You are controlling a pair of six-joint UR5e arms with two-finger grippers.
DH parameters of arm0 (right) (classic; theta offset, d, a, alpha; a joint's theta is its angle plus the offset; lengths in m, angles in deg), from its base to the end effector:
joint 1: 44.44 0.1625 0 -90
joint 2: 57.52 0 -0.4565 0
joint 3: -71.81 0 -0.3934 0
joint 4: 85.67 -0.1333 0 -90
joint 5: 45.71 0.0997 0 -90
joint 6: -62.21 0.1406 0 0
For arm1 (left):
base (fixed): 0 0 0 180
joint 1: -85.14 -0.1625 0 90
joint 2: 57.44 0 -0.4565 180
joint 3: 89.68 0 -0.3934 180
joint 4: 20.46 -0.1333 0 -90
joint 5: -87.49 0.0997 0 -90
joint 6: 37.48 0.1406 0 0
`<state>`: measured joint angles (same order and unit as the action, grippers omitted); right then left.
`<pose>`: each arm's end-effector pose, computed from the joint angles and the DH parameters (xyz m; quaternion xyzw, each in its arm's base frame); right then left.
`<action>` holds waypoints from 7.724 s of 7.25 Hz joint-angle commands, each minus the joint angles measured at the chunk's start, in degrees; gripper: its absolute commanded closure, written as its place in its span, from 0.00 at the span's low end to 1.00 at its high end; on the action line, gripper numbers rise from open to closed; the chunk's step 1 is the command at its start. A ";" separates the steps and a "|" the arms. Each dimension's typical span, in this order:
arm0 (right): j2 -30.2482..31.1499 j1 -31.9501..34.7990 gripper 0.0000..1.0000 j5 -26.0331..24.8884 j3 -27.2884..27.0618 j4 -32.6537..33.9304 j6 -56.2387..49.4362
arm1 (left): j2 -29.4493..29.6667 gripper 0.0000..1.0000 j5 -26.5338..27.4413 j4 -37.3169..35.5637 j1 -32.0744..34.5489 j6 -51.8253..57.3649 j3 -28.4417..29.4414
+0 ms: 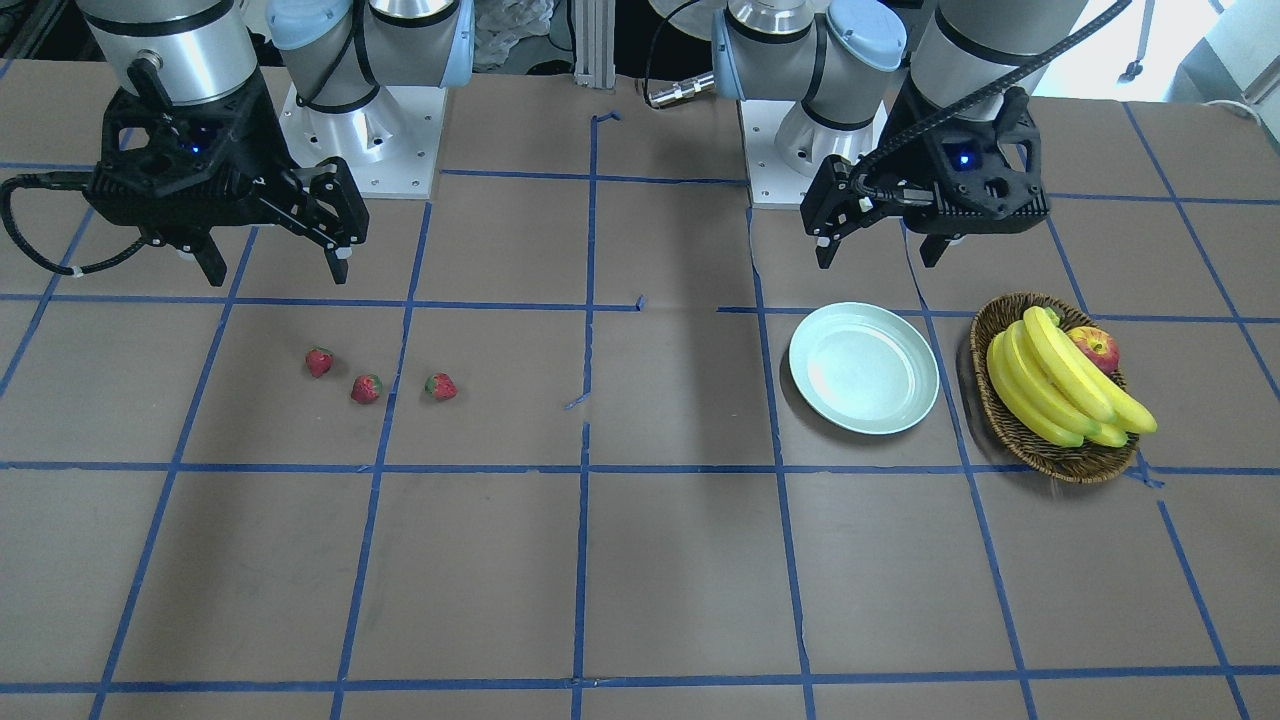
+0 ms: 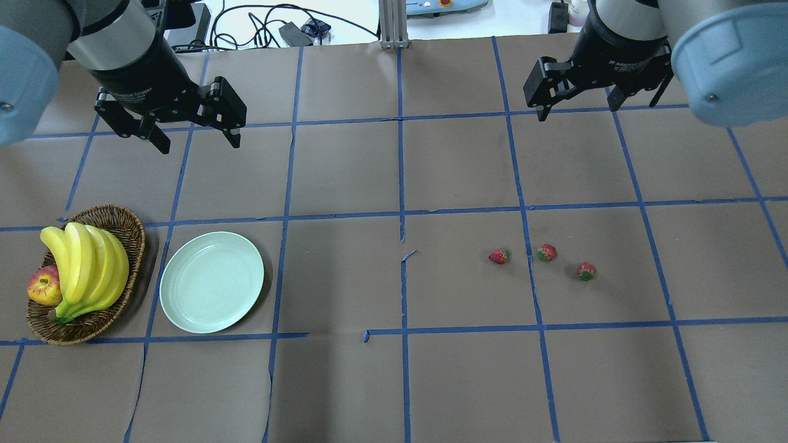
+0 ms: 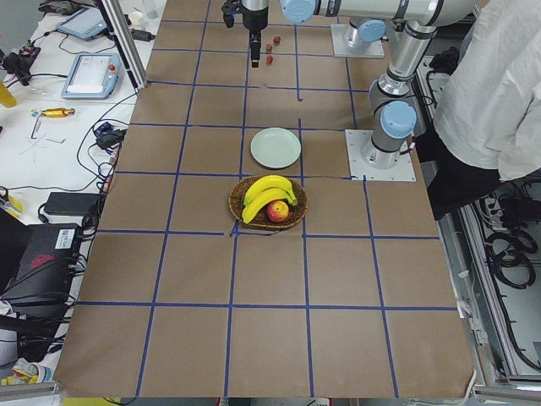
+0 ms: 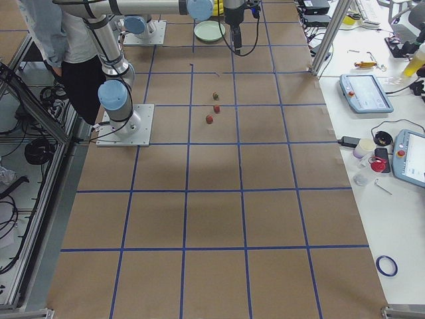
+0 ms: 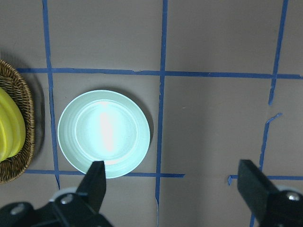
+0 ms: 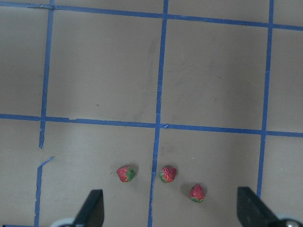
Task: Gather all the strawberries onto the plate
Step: 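Move the right gripper toward the three red strawberries, then lower the right gripper and grasp the outermost red strawberry, then carry the strawberry toward the plate and release it on the table, then return the right gripper and grasp a second red strawberry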
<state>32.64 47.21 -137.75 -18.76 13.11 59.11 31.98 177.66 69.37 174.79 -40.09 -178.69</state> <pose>0.1430 -0.5073 0.4917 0.0400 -0.9964 0.0727 0.0187 -0.1299 -0.4934 0.4922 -0.0258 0.9995 -0.0152 0.0012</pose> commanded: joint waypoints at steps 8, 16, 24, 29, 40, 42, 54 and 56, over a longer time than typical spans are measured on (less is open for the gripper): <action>0.02 0.20 0.00 0.28 1.71 -4.37 0.12 | 1.10 0.00 0.09 -0.36 0.09 -0.11 -0.28; -3.50 -8.13 0.00 0.55 -24.16 14.35 -12.15 | 1.37 0.00 0.09 -0.62 0.00 -0.20 -0.99; -8.59 -15.80 0.30 2.49 -41.80 38.68 -24.93 | 1.72 0.00 0.09 -1.06 0.09 -0.28 -1.60; -8.25 -13.18 0.88 0.46 -36.74 37.91 -16.63 | 1.72 0.00 0.09 -1.06 0.09 -0.20 -1.60; -26.10 28.59 0.00 5.65 -12.71 33.06 37.04 | 1.72 0.00 0.09 -1.06 0.00 -0.11 -1.69; -22.41 25.88 0.00 4.08 -13.76 32.01 28.46 | 1.72 0.00 0.09 -1.06 0.00 -0.02 -1.69; -13.43 -6.39 0.16 -0.68 -33.27 31.82 -6.65 | 1.81 0.00 0.09 -2.20 0.00 -0.02 -2.92; -13.95 -6.31 0.16 0.36 -33.36 32.35 -6.83 | 1.81 0.00 0.09 -2.38 0.00 -0.02 -2.75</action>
<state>19.06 40.87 -138.08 -52.08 45.16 52.42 33.84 177.75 67.13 174.79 -40.12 -181.42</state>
